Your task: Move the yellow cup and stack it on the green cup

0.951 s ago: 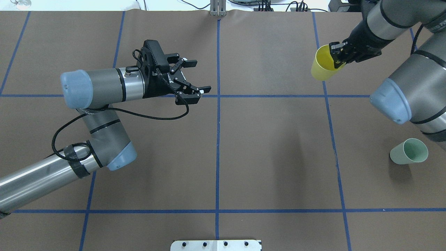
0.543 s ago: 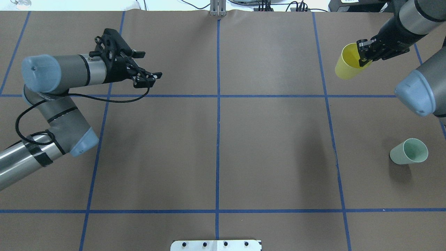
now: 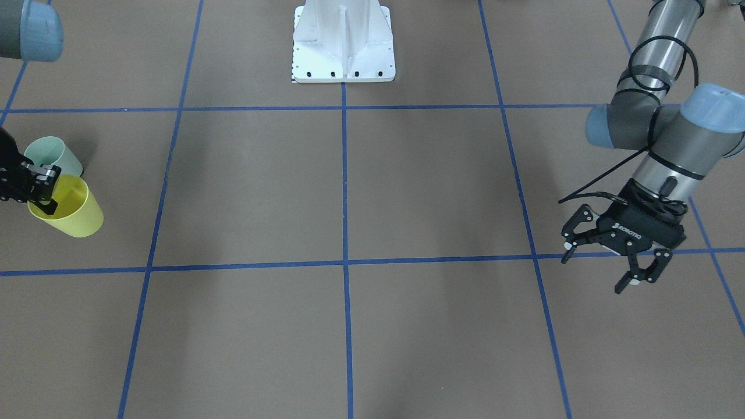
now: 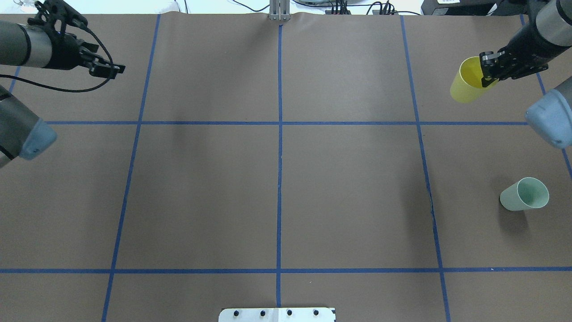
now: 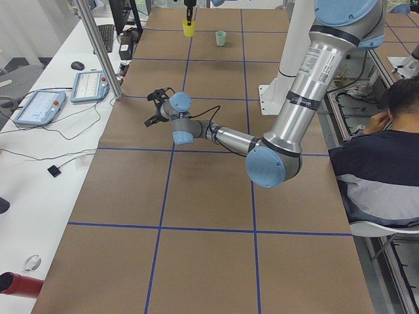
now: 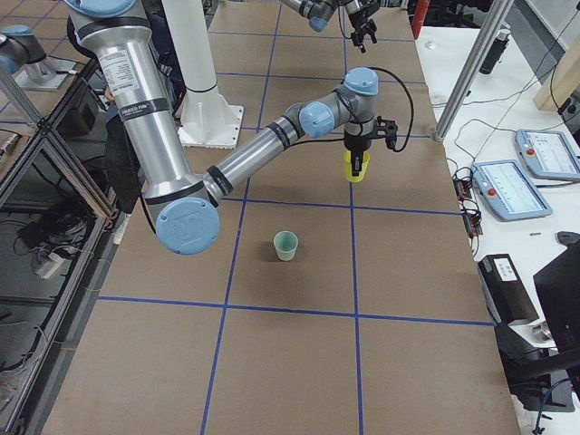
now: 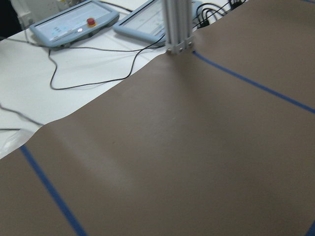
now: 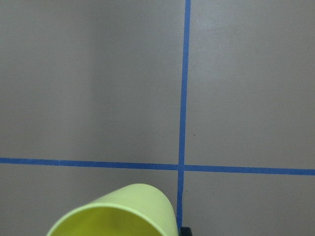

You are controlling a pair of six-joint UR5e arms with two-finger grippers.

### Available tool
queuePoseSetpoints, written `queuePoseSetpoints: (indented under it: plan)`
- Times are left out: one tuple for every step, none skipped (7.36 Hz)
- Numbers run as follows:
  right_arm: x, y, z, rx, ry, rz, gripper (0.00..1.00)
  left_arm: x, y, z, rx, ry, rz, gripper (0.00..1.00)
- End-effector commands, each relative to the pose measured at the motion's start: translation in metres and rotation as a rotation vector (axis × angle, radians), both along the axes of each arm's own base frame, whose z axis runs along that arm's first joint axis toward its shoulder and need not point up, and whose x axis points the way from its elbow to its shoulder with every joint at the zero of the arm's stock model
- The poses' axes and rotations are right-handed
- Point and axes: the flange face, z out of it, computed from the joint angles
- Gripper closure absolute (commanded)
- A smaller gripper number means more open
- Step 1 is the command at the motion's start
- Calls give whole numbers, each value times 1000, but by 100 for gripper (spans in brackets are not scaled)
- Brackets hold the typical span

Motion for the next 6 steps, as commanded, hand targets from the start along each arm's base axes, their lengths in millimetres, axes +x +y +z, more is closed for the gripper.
queuePoseSetpoints:
  plan:
    - [30,2,26,-41,12,44,100,-84,-9,46,-204,-116,-86,0]
    - [31,1,32,-52,18,47,100,-102,-10,56,-356,-176,-115,0]
    - [32,2,34,-52,19,47,100,-129,-11,65,-418,-202,-143,0]
    - [34,3,35,-48,13,33,100,-136,2,97,-458,-235,-139,0]
    - [39,4,37,-42,-2,16,100,-147,10,119,-484,-279,-96,0]
    - [50,3,39,-27,-11,0,100,-171,14,138,-557,-345,-27,0]
